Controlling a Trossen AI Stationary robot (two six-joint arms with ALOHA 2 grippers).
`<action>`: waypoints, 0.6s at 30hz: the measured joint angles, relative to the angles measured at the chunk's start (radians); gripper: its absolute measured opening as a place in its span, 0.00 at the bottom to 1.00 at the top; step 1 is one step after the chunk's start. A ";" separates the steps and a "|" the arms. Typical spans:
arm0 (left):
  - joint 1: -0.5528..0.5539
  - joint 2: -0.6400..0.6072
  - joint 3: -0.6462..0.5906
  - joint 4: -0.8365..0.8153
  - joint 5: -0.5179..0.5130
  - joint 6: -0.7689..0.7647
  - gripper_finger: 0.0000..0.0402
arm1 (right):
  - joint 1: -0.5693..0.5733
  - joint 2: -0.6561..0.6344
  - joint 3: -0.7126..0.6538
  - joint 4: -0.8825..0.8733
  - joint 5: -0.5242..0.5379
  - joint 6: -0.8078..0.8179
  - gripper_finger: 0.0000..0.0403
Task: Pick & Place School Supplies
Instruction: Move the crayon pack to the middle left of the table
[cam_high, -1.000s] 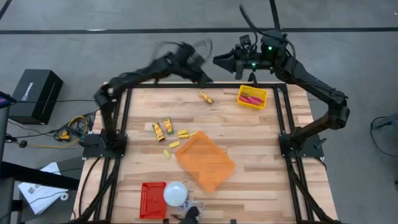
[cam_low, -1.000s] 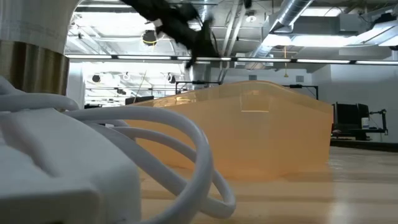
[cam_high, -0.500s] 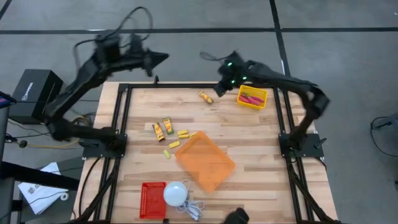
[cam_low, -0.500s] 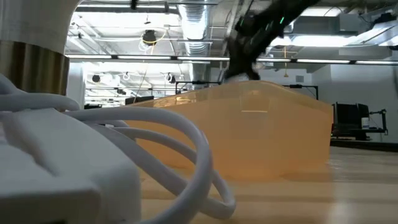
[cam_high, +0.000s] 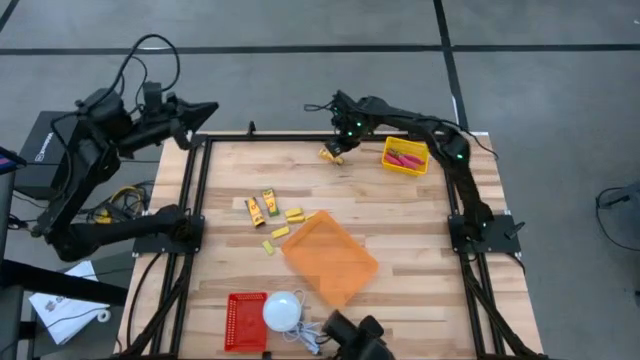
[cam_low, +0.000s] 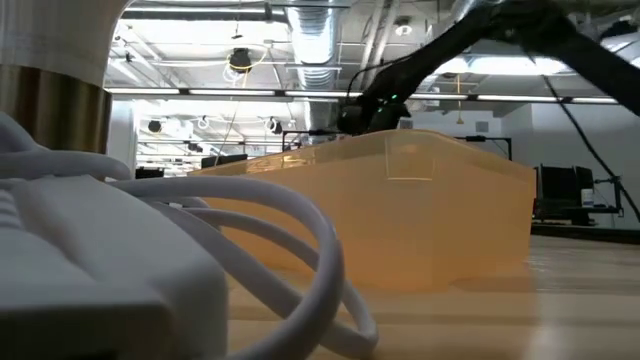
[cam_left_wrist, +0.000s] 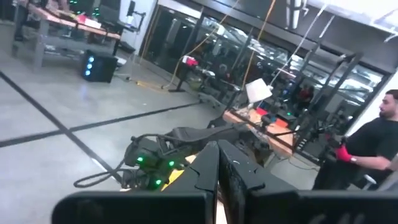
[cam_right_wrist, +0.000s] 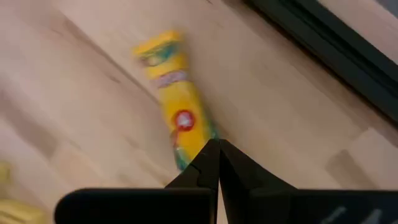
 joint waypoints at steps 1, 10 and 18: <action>0.000 -0.006 -0.007 -0.005 0.000 -0.002 0.00 | 0.000 0.029 0.041 -0.023 0.013 -0.013 0.00; 0.000 -0.001 -0.016 -0.023 0.007 0.010 0.00 | 0.000 0.210 0.320 -0.230 0.065 -0.088 0.00; 0.000 0.004 -0.016 -0.023 0.042 0.013 0.00 | -0.005 0.272 0.433 -0.328 0.030 -0.105 0.00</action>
